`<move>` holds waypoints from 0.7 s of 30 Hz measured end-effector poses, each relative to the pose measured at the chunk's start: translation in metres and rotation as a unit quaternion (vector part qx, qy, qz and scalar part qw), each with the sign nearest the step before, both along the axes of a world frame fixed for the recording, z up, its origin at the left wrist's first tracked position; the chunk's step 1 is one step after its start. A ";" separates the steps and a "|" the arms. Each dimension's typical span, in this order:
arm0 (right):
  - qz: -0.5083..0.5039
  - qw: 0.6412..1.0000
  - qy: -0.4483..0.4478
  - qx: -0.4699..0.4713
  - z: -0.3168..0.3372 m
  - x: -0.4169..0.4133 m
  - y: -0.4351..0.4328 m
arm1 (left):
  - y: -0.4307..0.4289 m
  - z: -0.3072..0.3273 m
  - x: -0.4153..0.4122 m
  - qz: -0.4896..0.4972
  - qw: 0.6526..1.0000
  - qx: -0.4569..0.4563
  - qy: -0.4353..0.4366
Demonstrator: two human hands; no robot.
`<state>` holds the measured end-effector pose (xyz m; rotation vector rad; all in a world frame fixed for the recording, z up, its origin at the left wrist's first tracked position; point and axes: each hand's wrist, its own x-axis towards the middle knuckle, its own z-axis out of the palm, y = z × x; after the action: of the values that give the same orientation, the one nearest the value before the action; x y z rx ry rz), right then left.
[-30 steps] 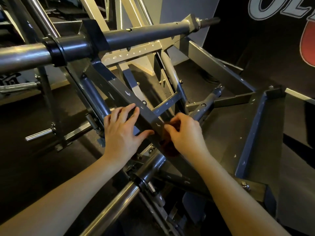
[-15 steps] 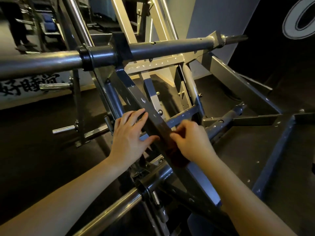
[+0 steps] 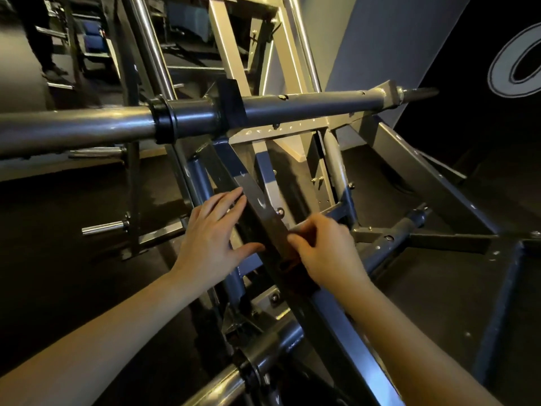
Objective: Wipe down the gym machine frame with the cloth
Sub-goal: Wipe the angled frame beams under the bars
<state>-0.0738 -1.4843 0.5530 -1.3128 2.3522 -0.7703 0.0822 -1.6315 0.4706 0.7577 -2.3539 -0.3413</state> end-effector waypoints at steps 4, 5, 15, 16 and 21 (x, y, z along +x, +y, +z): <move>0.011 0.998 0.026 0.048 -0.002 -0.002 0.028 | -0.009 -0.002 -0.002 -0.011 1.000 -0.011 0.017; 0.013 0.999 0.031 0.031 0.000 0.000 0.014 | -0.009 -0.003 -0.003 -0.016 1.000 -0.007 0.025; 0.019 0.997 -0.001 -0.070 -0.004 0.003 -0.050 | -0.033 0.002 0.005 -0.014 0.999 -0.031 0.041; 0.024 0.998 -0.004 -0.053 -0.005 0.004 -0.030 | -0.038 0.004 0.004 -0.003 0.999 -0.027 0.035; 0.034 0.997 0.030 -0.055 0.003 0.004 -0.067 | -0.047 -0.003 0.005 -0.022 0.999 -0.008 -0.025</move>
<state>-0.0695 -1.5512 0.5564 -1.4720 2.3264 -0.8633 0.0871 -1.6783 0.4675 0.7166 -2.4196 -0.3258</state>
